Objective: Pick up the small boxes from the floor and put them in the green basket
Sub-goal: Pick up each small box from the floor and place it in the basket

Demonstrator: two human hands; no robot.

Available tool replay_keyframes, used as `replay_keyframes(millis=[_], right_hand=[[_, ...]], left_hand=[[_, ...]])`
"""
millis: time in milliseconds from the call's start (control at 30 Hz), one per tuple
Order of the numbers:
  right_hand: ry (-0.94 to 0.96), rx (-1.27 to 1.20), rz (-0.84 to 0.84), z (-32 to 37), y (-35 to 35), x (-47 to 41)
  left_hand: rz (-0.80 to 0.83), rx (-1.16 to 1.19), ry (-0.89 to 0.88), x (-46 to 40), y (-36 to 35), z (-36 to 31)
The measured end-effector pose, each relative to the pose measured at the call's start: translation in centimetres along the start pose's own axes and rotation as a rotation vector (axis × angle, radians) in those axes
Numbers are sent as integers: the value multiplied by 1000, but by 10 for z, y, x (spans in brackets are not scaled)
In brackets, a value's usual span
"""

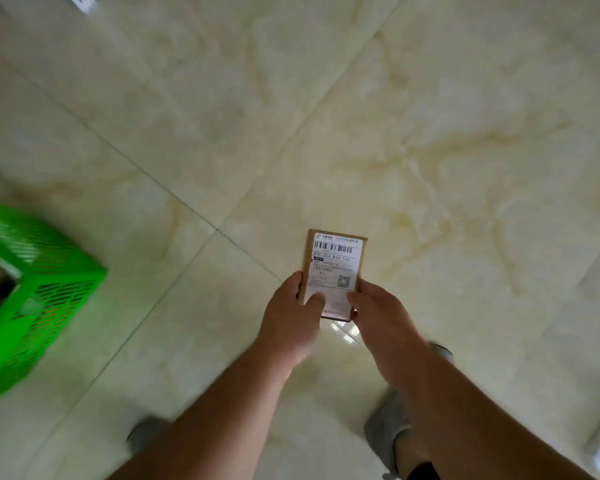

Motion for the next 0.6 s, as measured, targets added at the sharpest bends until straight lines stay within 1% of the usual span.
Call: replay_keyframes(millis=[167, 300, 433, 600], right_hand=[[56, 214, 84, 27, -112, 46], [90, 371, 153, 47, -201, 91], [147, 544, 243, 64, -290, 144], [214, 675, 319, 75, -397, 200]], left_hand=[[-115, 110, 41, 31, 110, 51], [-213, 241, 88, 70, 194, 92], [-294, 369, 96, 113, 273, 129], [-391, 530, 94, 157, 362, 179]])
Point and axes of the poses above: each hand's wrist, its own x-axis away from the middle knuckle, its own y-axis out of the back of the hand, z = x × y, the point moved 10 cm from there along -x, towards the middle knuckle, and after that the axes turned 5 degrees about -x, right-handed, at the moved point
